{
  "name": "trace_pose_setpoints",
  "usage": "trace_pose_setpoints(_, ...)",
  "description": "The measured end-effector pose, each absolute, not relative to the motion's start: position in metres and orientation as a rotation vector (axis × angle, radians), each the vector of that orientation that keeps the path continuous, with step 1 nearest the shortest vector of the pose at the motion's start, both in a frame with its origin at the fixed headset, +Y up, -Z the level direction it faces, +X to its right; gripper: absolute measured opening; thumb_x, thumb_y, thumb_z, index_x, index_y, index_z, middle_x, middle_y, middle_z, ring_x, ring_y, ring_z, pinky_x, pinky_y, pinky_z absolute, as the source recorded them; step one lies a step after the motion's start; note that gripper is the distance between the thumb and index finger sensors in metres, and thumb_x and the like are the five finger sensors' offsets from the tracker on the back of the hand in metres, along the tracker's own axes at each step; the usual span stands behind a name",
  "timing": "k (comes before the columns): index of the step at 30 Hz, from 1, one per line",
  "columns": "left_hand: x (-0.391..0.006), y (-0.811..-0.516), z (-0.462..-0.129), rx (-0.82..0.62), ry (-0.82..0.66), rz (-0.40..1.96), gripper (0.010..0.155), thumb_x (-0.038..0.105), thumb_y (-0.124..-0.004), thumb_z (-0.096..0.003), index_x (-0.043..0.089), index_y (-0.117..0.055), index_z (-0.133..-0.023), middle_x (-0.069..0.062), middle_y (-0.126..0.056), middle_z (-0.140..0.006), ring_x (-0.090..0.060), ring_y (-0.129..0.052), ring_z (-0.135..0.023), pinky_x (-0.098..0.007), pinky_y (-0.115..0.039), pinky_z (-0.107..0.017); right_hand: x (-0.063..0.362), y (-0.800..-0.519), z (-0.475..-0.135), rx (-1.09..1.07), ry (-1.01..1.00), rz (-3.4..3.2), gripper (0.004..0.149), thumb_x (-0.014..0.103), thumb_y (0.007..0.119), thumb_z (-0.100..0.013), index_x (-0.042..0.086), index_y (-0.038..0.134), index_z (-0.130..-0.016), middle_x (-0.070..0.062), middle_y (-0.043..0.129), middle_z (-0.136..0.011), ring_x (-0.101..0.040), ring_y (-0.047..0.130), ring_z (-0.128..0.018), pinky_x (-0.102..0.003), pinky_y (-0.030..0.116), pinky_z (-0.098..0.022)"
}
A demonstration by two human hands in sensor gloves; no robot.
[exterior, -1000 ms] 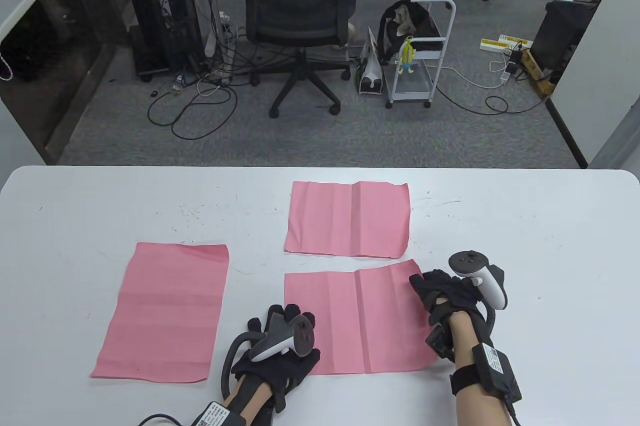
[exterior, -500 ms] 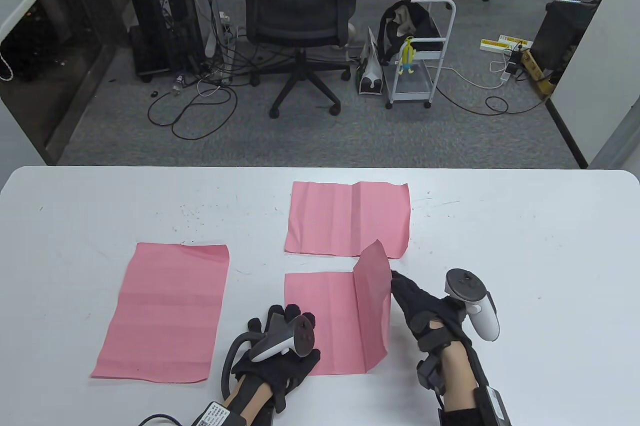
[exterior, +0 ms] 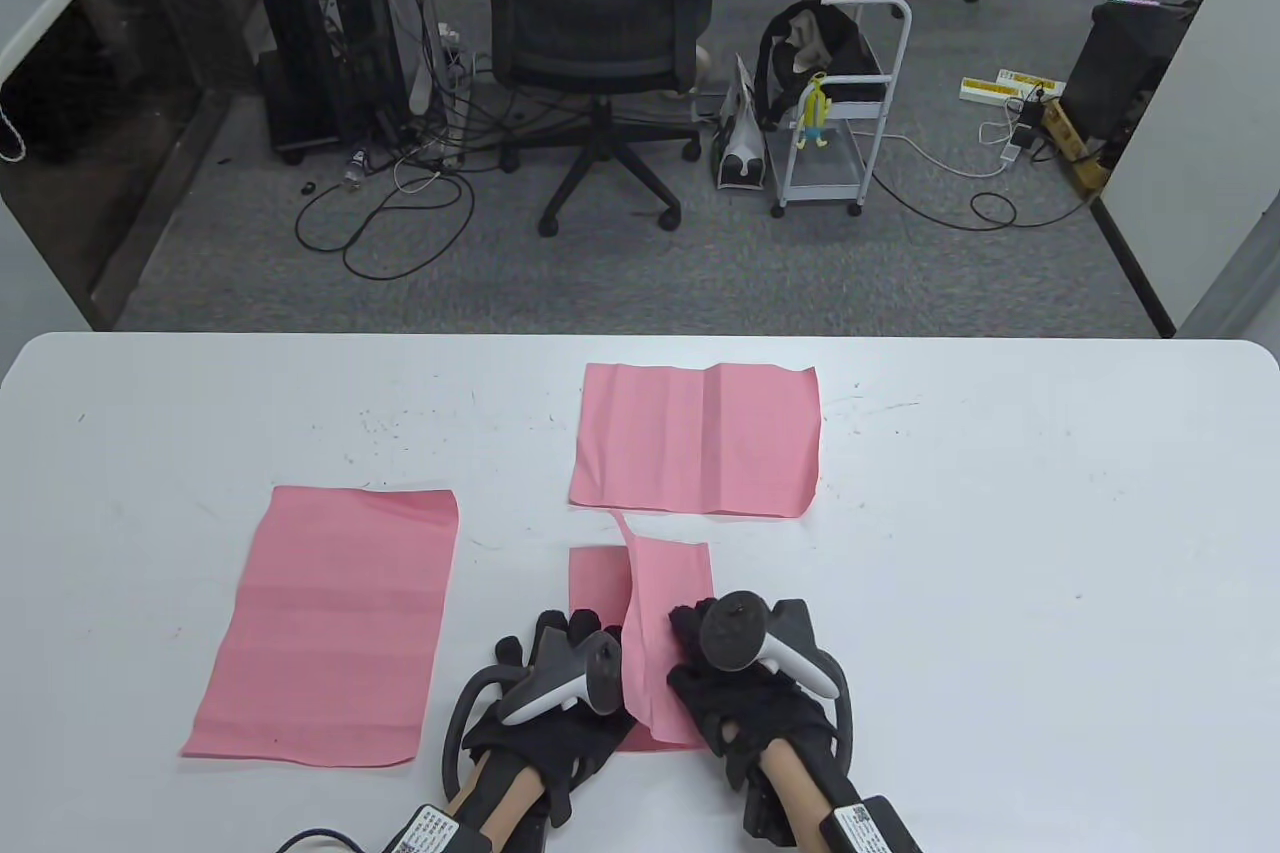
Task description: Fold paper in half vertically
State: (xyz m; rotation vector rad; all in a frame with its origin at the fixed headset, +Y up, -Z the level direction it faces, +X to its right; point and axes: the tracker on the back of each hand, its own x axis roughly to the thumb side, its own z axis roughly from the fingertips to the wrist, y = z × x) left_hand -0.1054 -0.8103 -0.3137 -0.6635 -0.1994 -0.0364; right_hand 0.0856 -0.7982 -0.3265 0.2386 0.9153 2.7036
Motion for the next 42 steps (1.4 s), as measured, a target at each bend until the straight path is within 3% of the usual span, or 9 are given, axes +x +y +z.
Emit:
trace_pose_setpoints(3, -0.105, -0.810, -0.314, -0.662, -0.199, -0.038, 0.080, 0.070, -0.033, -0.0495, 0.040, 0.009, -0.110, 0.004, 0.016, -0.119, -0.033, 0.012, -0.111, -0.067, -0.007, -0.080, 0.080, -0.805, -0.322, 0.255, 0.935, 2.793, 0.067, 0.049, 0.058, -0.051, 0.036, 0.021, -0.105, 0.001, 0.008, -0.114, -0.032, 0.005, -0.105, -0.060, 0.014, -0.075)
trace_pose_setpoints(14, -0.108, -0.806, -0.315, -0.631, -0.193, -0.030, 0.079, 0.070, -0.036, -0.0501, 0.042, 0.003, -0.112, 0.006, 0.010, -0.122, -0.031, 0.006, -0.114, -0.066, -0.011, -0.082, 0.084, -0.807, -0.322, 0.249, 0.954, 2.726, 0.067, 0.051, 0.056, -0.051, 0.037, 0.018, -0.104, 0.004, 0.004, -0.113, -0.029, 0.000, -0.103, -0.057, 0.008, -0.073)
trace_pose_setpoints(25, -0.172, -0.771, -0.336, -0.435, 0.029, 0.187, 0.073, 0.061, -0.043, -0.0551, 0.041, -0.008, -0.115, 0.006, -0.001, -0.126, -0.030, 0.000, -0.117, -0.066, -0.017, -0.083, 0.085, -0.808, -0.323, 0.247, 0.978, 2.702, 0.067, 0.051, 0.056, -0.051, 0.038, 0.017, -0.104, 0.005, 0.002, -0.112, -0.028, -0.003, -0.102, -0.056, 0.005, -0.072)
trace_pose_setpoints(32, -0.127, -0.762, -0.319, -0.437, -0.142, 0.138, 0.075, 0.064, -0.042, -0.0542, 0.042, -0.005, -0.115, 0.008, 0.003, -0.126, -0.029, 0.003, -0.117, -0.065, -0.015, -0.083, 0.085, -0.808, -0.323, 0.246, 0.979, 2.703, 0.067, 0.051, 0.056, -0.051, 0.038, 0.017, -0.104, 0.006, 0.002, -0.112, -0.028, -0.003, -0.102, -0.056, 0.005, -0.072)
trace_pose_setpoints(42, -0.115, -0.801, -0.319, -0.590, -0.166, 0.038, 0.074, 0.064, -0.039, -0.0536, 0.041, -0.003, -0.114, 0.009, 0.005, -0.124, -0.030, 0.003, -0.116, -0.065, -0.014, -0.083, 0.085, -0.808, -0.324, 0.246, 0.984, 2.699, 0.067, 0.051, 0.056, -0.051, 0.039, 0.017, -0.104, 0.006, 0.002, -0.112, -0.027, -0.003, -0.102, -0.056, 0.005, -0.072)
